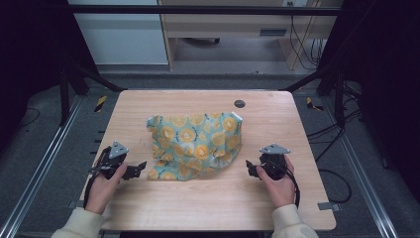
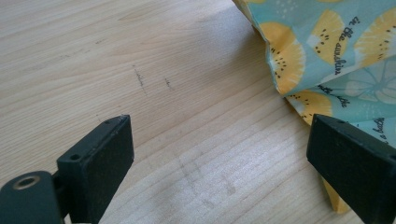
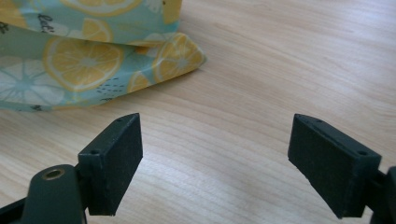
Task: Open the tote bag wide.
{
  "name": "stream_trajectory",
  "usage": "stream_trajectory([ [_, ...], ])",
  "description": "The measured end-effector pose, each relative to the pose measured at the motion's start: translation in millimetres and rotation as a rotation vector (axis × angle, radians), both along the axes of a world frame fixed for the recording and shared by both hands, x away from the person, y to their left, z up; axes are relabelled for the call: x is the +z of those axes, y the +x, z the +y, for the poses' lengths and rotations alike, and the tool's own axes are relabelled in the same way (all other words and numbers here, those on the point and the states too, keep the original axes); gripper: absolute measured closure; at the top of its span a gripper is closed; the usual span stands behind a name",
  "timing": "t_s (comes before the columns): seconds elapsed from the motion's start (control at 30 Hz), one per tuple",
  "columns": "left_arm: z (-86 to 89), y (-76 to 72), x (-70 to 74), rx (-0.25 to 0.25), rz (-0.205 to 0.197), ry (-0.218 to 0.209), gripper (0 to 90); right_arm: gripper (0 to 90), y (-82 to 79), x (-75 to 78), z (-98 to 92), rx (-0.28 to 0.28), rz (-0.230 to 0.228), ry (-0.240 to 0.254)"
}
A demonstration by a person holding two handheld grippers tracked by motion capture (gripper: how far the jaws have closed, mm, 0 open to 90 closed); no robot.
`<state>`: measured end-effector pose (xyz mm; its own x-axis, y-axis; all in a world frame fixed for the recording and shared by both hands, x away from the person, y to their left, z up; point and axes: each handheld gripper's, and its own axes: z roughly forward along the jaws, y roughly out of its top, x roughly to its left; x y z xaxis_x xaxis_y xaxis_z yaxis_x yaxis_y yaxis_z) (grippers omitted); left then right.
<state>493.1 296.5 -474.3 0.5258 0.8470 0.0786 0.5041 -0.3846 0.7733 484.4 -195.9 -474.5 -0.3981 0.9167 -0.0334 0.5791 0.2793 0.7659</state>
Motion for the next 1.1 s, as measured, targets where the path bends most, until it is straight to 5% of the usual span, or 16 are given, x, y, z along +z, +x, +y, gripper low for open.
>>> stream_trajectory([
  [0.3,-0.5,-1.4,-0.2,-0.004,0.010,0.004,7.0,14.8,-1.9,9.5,7.4,0.023,0.008,0.003],
  [0.63,1.0,-2.2,0.2,0.002,0.012,0.017,7.1,24.1,6.3,62.1,22.1,0.102,-0.062,0.035],
  [0.73,0.4,-2.5,0.6,-0.002,0.009,0.021,7.0,31.4,17.7,86.0,34.4,0.152,-0.087,-0.004],
  [0.9,-0.4,-2.4,0.2,-0.004,0.009,0.024,7.1,33.3,34.4,100.1,49.0,0.183,-0.081,0.008],
  [1.1,-0.8,-2.4,0.2,-0.005,0.007,0.024,7.0,31.1,73.7,119.9,73.9,0.182,-0.088,0.000],
])
